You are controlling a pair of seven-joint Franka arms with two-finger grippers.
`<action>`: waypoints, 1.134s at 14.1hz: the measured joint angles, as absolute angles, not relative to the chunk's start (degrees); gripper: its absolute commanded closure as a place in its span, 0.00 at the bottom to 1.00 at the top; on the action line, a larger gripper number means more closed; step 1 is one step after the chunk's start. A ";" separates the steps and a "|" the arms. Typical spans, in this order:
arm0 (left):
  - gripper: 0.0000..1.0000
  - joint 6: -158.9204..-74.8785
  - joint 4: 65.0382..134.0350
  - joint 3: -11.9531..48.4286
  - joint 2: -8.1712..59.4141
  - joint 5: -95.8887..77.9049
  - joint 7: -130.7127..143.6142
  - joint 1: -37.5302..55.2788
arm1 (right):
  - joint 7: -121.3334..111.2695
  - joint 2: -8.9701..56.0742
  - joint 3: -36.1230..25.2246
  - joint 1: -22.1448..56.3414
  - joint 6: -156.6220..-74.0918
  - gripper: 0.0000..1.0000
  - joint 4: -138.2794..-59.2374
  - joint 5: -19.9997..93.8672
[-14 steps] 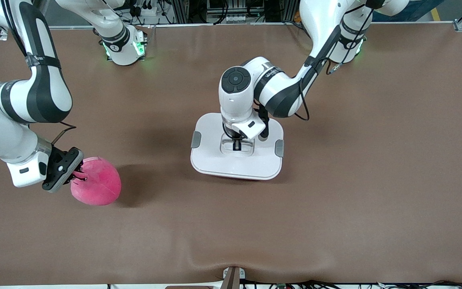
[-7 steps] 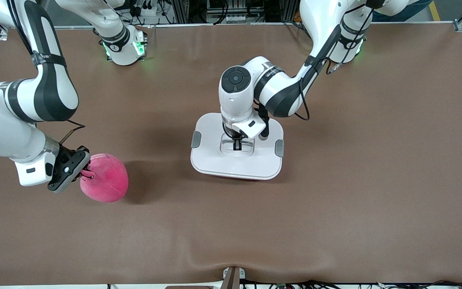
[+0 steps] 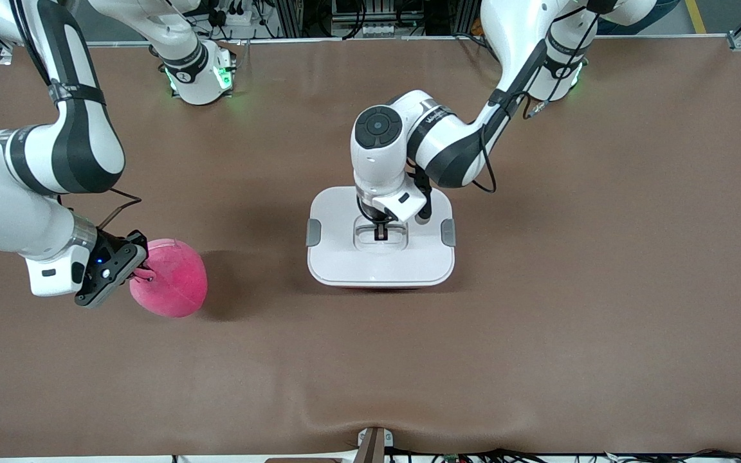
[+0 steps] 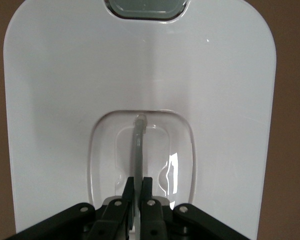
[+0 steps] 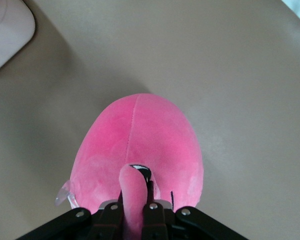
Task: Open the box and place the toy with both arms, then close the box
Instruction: 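Lift the lid with the left gripper while the right gripper lifts the toy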
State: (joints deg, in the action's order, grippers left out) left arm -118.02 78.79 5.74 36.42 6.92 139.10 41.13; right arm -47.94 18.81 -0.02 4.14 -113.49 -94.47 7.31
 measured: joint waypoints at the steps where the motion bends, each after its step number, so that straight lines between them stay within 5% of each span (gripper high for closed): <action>1: 1.00 -118.02 78.79 5.74 36.42 6.92 139.10 41.13 | -47.68 18.82 -0.15 4.13 -112.67 1.00 -94.46 9.09; 16: 1.00 -117.93 78.74 5.82 34.10 6.92 137.59 41.13 | -30.70 18.89 0.01 4.75 -104.32 1.00 -90.65 18.73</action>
